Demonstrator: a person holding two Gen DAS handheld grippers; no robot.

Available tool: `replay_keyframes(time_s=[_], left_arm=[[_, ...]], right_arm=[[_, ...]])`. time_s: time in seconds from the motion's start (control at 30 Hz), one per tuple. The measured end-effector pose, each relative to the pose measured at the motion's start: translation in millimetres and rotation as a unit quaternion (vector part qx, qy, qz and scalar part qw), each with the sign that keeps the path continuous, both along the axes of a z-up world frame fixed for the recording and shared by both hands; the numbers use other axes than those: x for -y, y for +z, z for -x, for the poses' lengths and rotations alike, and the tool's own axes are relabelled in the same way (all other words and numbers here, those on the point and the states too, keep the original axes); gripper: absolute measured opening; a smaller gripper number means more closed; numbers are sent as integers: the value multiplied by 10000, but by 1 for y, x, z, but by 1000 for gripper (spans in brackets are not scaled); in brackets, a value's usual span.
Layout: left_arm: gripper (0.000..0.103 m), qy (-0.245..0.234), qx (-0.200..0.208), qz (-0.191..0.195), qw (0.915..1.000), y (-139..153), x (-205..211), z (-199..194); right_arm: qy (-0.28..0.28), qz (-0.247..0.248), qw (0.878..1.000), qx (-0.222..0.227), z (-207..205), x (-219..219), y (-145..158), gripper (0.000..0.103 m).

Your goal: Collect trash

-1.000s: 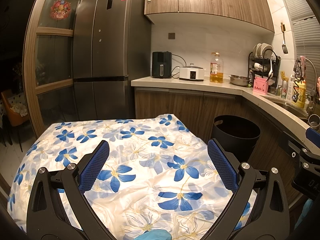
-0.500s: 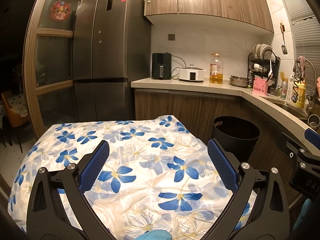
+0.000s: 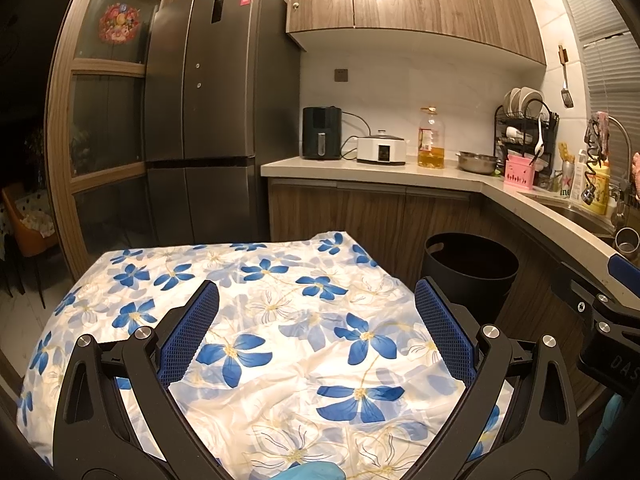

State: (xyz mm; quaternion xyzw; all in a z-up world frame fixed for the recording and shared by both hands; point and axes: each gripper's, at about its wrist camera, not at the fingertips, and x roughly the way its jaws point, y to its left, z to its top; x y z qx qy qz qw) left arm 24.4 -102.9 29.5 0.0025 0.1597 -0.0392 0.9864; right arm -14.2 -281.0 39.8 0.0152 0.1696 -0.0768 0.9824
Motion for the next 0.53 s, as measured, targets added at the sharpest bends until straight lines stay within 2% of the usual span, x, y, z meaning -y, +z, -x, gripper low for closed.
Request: replay_keyframes(time_s=[0.17,0.53], left_arm=[[85,-70,8,-36,10000,0,0,-1],[85,98,-48,111,9999,-3,-9,-4]], right_arm=[[-27,-24,10000,-4,1,0,0,97],[-81,-85,9999,23,1,3,6,97]])
